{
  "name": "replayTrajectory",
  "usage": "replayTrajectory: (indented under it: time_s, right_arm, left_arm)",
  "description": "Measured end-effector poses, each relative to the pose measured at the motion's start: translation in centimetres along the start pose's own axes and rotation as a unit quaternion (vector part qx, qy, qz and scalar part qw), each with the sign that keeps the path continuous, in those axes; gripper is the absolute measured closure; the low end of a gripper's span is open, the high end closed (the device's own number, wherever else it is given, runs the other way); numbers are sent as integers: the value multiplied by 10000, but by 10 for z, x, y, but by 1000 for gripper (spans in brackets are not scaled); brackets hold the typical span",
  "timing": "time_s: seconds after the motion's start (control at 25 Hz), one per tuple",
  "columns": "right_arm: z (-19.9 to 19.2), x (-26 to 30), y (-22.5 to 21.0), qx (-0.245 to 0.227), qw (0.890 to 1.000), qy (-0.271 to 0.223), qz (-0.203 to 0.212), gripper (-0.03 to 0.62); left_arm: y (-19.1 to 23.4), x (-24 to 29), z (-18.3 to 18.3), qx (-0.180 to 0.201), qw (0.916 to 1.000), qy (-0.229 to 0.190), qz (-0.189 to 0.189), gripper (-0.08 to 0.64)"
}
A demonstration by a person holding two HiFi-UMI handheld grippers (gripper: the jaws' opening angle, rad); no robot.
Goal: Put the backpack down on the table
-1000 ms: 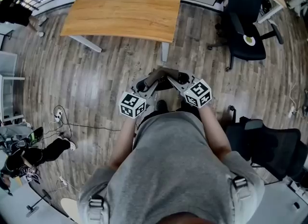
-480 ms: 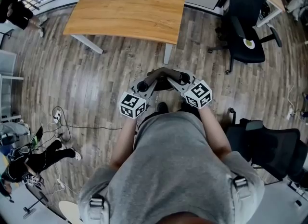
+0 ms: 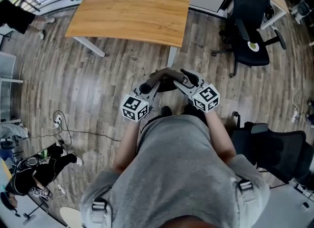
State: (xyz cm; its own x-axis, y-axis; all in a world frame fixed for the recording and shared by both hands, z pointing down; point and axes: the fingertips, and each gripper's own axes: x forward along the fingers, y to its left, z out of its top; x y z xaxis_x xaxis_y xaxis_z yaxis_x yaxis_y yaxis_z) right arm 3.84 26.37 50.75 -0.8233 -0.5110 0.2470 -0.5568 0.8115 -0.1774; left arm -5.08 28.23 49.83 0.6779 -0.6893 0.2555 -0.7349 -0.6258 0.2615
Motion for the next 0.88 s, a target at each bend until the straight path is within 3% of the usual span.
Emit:
replayTrajectory:
  time_s: [0.08,0.2,0.32,0.4,0.56,0.88]
  right_arm:
    - [-2,-2,-2,5,9999,18,-105,316]
    - [-4,-7,1,19,9999,47,-95,318]
    - [-6,-9,9,-13,10000,38,32,394]
    - [-7,-8,13,0,10000,20,71,397]
    - [-3,-1,14,2,9999,-39,108,469]
    - [-3,10,-5,-94,9999,28,115,486]
  left_arm:
    - [3,-2,2,-13,10000,-40,7,505]
    - [6,-7,4,7,10000,-72,26,505]
    - [5,-8,4,102,9999,-56,10,506]
    - [4,-7,4,158,9999,-24,-16,506]
    - [8,-4,7,154,9999,-26,-31,505]
    - [20,11,7,177,9998,22,13,505]
